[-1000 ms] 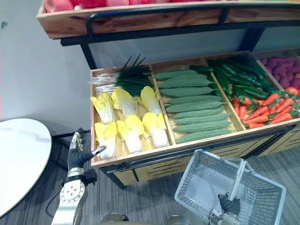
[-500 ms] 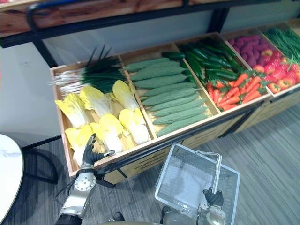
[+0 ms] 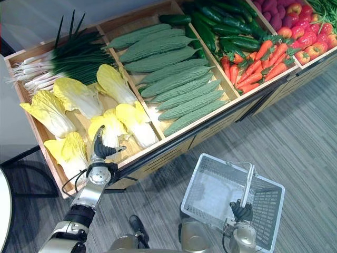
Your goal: Pick vegetable in the basket
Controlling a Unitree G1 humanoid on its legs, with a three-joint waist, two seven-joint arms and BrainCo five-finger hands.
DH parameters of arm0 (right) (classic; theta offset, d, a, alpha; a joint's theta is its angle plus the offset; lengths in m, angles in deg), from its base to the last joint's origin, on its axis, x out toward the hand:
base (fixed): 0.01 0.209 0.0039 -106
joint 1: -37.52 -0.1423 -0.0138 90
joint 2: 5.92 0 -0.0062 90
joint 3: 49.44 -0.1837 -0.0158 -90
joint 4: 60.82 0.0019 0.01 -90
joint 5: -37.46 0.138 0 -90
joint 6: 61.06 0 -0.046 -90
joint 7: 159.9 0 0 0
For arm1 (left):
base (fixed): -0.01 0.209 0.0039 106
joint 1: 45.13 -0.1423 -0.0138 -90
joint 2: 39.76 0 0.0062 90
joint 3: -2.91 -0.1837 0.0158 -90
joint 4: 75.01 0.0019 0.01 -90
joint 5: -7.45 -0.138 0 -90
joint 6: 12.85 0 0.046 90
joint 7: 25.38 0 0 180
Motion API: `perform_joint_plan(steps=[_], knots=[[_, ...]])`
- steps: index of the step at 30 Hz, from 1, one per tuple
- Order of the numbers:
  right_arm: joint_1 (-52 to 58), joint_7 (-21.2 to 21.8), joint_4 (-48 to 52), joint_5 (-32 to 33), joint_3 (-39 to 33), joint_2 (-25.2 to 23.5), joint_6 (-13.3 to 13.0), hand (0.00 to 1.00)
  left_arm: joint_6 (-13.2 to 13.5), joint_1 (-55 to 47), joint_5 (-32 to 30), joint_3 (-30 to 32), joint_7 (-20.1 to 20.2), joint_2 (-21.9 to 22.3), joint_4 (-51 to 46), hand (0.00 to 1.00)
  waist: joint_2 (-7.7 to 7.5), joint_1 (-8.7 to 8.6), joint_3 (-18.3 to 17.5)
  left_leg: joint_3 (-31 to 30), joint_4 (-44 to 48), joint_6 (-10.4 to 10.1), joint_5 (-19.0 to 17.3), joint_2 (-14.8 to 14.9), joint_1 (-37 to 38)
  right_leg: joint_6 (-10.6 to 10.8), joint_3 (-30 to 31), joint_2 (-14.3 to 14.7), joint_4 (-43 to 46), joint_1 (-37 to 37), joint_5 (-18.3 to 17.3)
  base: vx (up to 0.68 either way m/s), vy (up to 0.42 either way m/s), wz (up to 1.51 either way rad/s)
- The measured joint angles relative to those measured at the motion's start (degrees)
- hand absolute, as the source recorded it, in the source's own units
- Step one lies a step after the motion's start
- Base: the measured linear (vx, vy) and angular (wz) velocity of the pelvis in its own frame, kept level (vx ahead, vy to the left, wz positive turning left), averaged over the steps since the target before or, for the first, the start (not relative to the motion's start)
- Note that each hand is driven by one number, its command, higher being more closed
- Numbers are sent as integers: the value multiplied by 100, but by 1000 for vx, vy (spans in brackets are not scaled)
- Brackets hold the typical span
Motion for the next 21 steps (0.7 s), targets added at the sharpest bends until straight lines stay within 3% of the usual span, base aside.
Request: perform_joint_plan(steps=[4, 10, 17, 21], knots=[[15, 70, 202, 59, -3, 4, -64, 100, -74, 215, -486, -21, 138, -380, -33, 100, -71, -29, 217, -16, -3, 6, 3, -46, 15, 44, 33, -38, -17, 11, 68, -53, 10, -1], [27, 112, 335, 70, -67, 16, -87, 100, -95, -29, -1041, 25, 403, -598, -480, 100, -76, -69, 241, -204, -22, 47, 31, -94, 72, 87, -51, -77, -128, 171, 104, 36, 1, 7], [24, 176, 442, 55, -295, -5, -110, 100, -134, -793, -1091, 298, 519, -535, -1385, 100, -45, -123, 254, -451, -39, 47, 30, -131, 277, 111, -159, -119, -332, 547, 119, 45, 1, 9], [28, 171, 442, 42, -321, -5, -109, 100, -105, -1317, -910, 485, 429, -199, -2320, 100, 3, -76, 256, -564, -46, 47, 30, -130, 321, 111, -217, -117, -374, 652, 118, 0, -7, 8]])
